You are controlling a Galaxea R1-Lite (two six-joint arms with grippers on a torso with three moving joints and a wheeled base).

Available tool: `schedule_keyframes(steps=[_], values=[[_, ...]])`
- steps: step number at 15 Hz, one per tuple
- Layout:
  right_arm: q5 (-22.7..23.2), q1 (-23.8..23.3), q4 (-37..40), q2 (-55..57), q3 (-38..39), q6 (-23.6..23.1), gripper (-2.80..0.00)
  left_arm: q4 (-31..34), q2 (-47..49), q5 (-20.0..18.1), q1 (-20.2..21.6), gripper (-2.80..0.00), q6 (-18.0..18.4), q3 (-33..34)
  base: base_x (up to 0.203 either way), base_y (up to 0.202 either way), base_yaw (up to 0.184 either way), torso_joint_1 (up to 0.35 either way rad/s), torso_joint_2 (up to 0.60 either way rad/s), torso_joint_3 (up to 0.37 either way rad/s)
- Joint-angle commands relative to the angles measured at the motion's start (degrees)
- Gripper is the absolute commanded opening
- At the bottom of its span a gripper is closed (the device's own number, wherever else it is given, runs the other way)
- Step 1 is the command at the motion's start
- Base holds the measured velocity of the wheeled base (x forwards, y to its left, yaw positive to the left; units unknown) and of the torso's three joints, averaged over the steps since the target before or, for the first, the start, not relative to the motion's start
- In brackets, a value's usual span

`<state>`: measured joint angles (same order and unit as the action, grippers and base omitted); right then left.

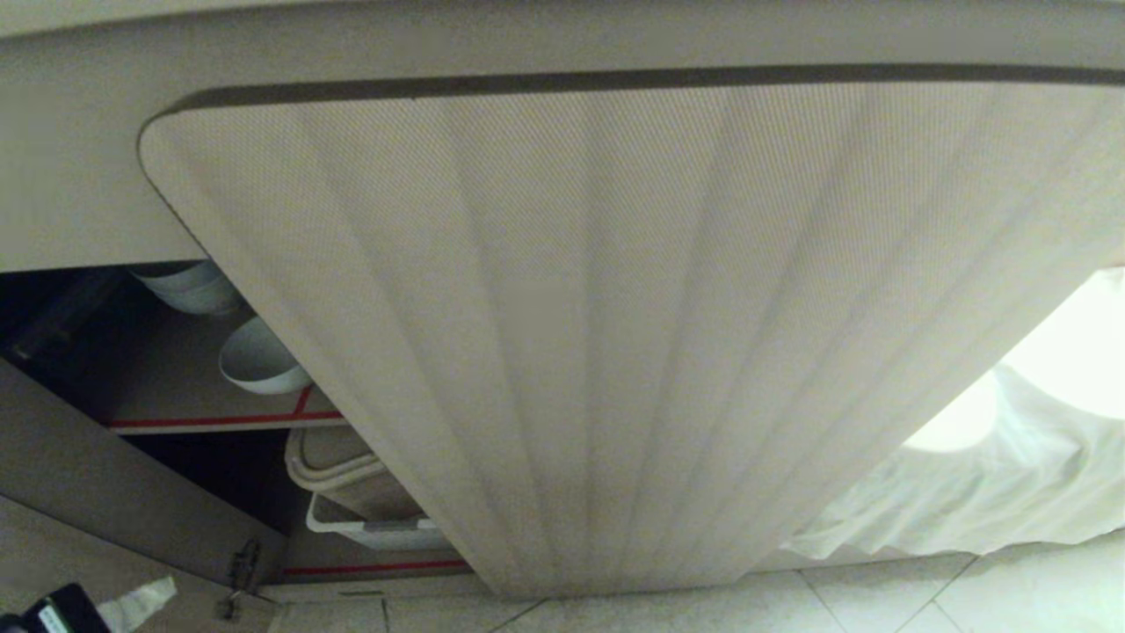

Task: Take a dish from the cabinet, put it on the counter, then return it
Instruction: Take the bowl from the cabinet

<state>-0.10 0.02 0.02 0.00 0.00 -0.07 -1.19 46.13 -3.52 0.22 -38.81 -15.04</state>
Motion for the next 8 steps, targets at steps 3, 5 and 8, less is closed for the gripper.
schedule_keyframes(steps=[3, 5, 8], values=[[0.0, 0.0, 0.0, 0.0, 0.0, 0.0, -2.8, -8.1, 5.1, 0.1, 0.0, -2.8, -3.5, 0.0, 0.0, 0.0, 0.0, 0.0, 0.0, 0.0], [0.0, 0.0, 0.0, 0.0, 0.0, 0.0, -2.8, -10.4, 6.2, 0.1, 0.4, -2.8, -3.7, 0.0, 0.0, 0.0, 0.0, 0.0, 0.0, 0.0], [0.0, 0.0, 0.0, 0.0, 0.0, 0.0, -2.8, -14.9, 8.5, 0.0, 0.8, -2.8, -6.0, 0.0, 0.0, 0.0, 0.0, 0.0, 0.0, 0.0]])
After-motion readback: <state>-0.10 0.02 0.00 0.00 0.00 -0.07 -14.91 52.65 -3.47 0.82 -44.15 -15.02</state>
